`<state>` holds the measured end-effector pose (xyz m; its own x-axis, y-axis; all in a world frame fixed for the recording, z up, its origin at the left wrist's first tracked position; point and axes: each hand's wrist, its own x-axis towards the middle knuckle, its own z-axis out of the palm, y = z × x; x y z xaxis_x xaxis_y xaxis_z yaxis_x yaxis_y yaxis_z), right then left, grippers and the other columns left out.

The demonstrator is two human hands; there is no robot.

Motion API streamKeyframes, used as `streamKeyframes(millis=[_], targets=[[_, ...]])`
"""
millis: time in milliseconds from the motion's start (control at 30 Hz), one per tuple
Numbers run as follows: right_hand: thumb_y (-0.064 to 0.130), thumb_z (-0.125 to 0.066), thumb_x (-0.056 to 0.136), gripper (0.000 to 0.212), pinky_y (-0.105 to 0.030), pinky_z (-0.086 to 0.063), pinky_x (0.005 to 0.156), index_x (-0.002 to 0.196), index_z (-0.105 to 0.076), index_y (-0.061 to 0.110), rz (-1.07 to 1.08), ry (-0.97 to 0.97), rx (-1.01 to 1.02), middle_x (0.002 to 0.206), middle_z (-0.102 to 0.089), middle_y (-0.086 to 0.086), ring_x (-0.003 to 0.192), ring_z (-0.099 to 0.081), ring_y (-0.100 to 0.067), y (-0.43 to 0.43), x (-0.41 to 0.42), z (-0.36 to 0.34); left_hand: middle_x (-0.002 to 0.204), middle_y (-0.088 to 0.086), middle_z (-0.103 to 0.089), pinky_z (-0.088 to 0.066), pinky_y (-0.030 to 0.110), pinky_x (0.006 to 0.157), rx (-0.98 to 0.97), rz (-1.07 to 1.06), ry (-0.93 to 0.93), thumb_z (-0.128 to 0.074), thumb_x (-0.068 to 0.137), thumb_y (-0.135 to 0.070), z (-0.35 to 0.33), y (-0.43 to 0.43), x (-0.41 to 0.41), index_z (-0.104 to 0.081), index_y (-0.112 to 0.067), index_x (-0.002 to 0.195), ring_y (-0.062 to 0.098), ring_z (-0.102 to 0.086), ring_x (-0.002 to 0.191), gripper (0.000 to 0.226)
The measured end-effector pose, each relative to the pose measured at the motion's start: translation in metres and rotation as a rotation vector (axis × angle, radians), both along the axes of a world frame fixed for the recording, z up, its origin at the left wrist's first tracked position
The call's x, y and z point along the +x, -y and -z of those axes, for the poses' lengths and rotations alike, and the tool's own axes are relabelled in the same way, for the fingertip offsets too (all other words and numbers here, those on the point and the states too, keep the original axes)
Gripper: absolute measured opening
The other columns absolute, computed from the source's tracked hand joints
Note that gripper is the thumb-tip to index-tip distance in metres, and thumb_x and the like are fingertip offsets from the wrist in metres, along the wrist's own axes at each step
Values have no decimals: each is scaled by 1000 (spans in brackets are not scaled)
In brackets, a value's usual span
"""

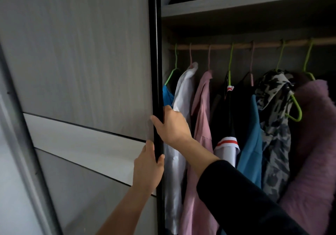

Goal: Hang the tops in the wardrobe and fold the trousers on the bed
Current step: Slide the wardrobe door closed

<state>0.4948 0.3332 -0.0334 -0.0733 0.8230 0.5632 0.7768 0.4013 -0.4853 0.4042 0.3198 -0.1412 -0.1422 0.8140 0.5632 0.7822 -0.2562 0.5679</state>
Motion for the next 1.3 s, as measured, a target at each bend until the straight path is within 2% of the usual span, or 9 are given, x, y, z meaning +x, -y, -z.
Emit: streamKeyframes(millis=[133,267,600,833,933,1033,1167,1233,1300], targets=[[45,-51,95,40,-31,-40,62,106,-49,7,29,-29,-6,86,-64,-11,85,-63,-32,15,29,2,92,5,-59,-46,38,73,4,3,15,-58,89,-24,1,15,31,-40,-12,109,29,-60,87,29],[44,-53,95,39,-32,-43,61,106,-50,7,54,-41,1,73,-57,-5,78,-62,-30,35,64,3,96,3,-58,-47,37,75,8,22,18,-57,90,-27,3,33,68,-41,-13,112,26,-61,85,31],[48,-54,92,46,-43,-54,67,114,-52,7,140,-82,37,77,-64,-7,76,-63,-28,85,166,6,99,2,-58,-50,44,75,-12,118,32,-53,91,-28,5,82,169,-40,-16,120,27,-62,87,34],[47,-55,92,47,-37,-49,64,115,-52,6,223,-40,50,76,-63,-5,75,-61,-26,126,241,4,106,-7,-48,-42,25,66,102,280,-199,-50,94,-39,7,114,217,-42,-21,116,16,-57,94,29],[49,-54,92,49,-44,-53,72,118,-51,8,245,-49,53,85,-67,-10,82,-64,-31,143,273,7,124,9,-41,-53,39,80,348,266,-303,-68,81,-39,6,113,224,-43,-15,128,28,-48,108,59],[47,-52,93,52,-45,-56,71,128,-47,8,284,-28,53,81,-65,-4,76,-65,-24,164,302,8,149,24,-17,-37,48,102,425,216,-379,-65,75,-52,-4,103,227,-21,-10,148,38,-28,132,95],[43,-53,95,54,-39,-58,71,136,-45,9,387,16,45,88,-65,0,77,-65,-16,189,341,6,157,20,13,-14,49,114,387,296,-566,-72,65,-62,-20,92,234,-3,-15,153,35,8,146,122],[37,-55,95,61,-32,-56,78,145,-34,10,450,35,80,107,-64,-4,93,-64,-18,203,354,5,157,20,17,-4,45,119,362,343,-651,-78,58,-61,-23,95,247,0,-16,153,33,13,145,131],[21,-59,92,74,-33,-46,100,152,-16,9,515,157,254,141,-45,-12,126,-47,-25,216,363,7,157,20,16,6,39,117,359,369,-674,-79,54,-63,-23,102,266,1,-16,153,32,14,145,136]])
